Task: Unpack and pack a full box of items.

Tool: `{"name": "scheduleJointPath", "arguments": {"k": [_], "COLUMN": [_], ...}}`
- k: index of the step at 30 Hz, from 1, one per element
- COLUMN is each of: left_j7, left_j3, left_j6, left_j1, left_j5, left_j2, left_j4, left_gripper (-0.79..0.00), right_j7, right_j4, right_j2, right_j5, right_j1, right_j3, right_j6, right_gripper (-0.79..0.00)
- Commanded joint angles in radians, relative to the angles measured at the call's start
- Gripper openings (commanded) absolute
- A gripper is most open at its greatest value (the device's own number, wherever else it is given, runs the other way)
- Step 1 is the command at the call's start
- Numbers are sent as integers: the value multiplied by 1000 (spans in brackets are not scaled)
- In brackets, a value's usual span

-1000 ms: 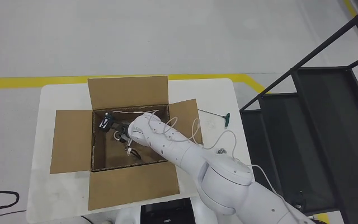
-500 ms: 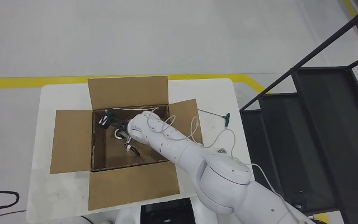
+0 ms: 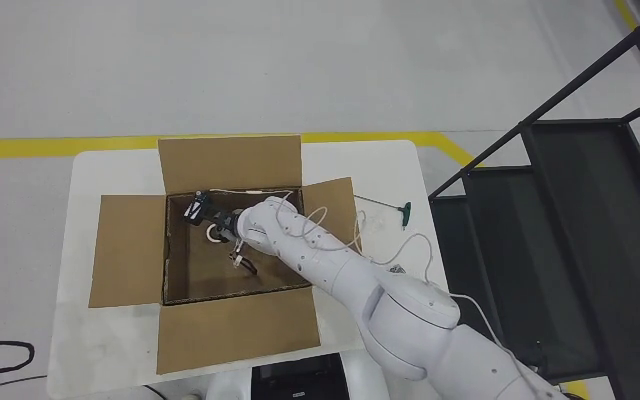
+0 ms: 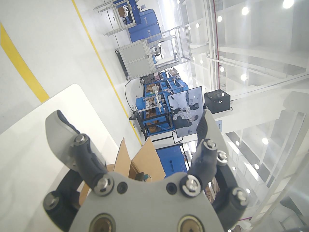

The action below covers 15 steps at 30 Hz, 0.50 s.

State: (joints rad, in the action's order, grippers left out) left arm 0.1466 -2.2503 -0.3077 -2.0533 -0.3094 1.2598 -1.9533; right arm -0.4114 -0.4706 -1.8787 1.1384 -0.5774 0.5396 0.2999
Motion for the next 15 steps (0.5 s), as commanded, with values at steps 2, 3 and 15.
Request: {"name": "scheduleJointPath", "arguments": {"k": [2, 3, 15], "left_j7": [0, 0, 0], "left_j3": [0, 0, 0], "left_j6": [0, 0, 0], "left_j1": [0, 0, 0], "left_j5": [0, 0, 0], "left_j2": [0, 0, 0], "left_j4": [0, 0, 0], "left_gripper": [0, 0, 0], "right_j7": [-3, -14, -397], "right_j4": [-47, -67, -514], "right_j2": [31, 41, 180], "right_j5": [24, 35, 150], "right_j1": [-20, -28, -187], "right_j3": [19, 25, 152], "right_j6": [19, 25, 87], "right_gripper": [-785, -785, -748]}}
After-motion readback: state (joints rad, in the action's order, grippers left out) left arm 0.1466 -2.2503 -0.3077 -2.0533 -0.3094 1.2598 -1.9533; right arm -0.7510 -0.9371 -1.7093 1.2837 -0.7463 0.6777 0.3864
